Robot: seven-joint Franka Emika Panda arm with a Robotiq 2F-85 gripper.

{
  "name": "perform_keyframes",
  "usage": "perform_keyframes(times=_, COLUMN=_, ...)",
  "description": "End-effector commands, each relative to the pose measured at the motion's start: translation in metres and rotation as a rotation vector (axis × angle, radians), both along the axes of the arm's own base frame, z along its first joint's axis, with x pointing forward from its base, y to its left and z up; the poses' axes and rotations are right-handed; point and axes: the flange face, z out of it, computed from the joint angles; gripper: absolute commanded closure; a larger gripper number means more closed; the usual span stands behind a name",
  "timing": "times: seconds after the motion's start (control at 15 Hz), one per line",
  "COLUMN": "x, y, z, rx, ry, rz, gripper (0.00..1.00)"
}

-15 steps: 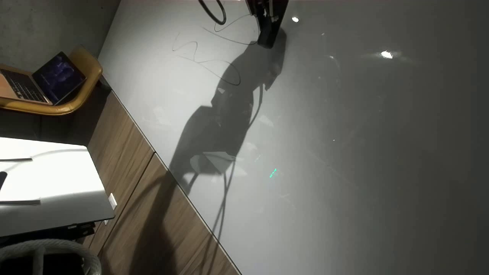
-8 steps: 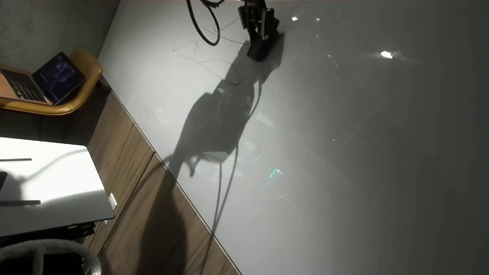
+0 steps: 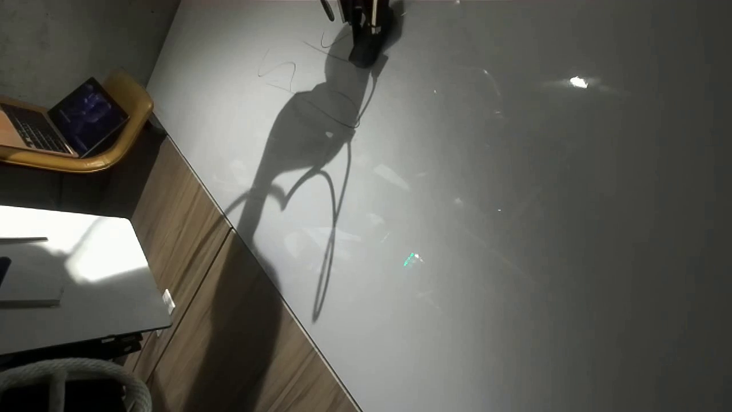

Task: Use the eraser to wipe the whiteboard.

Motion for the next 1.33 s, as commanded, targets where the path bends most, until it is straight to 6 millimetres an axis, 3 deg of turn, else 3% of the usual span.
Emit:
perform_keyframes(times=0.0, x=0.038, y=0.061, z=0.008, rx=-0.029, ry=-0.016, rz=0.086, gripper=0.71)
perform_keyframes(times=0.53, x=0.042, y=0.182, z=-0.004, rx=-0.099, ry=0.059, rz=0.233, gripper=0.71)
perform_keyframes(times=0.87, x=0.052, y=0.243, z=-0.038, rx=-0.104, ry=0.119, rz=0.279, gripper=0.71)
perform_keyframes(times=1.0, x=0.062, y=0.258, z=-0.057, rx=-0.107, ry=0.148, rz=0.278, gripper=0.71)
perform_keyframes(times=1.13, x=0.074, y=0.258, z=-0.073, rx=-0.151, ry=0.181, rz=0.257, gripper=0.71)
perform_keyframes(times=1.27, x=0.083, y=0.24, z=-0.075, rx=-0.222, ry=0.209, rz=0.231, gripper=0.71)
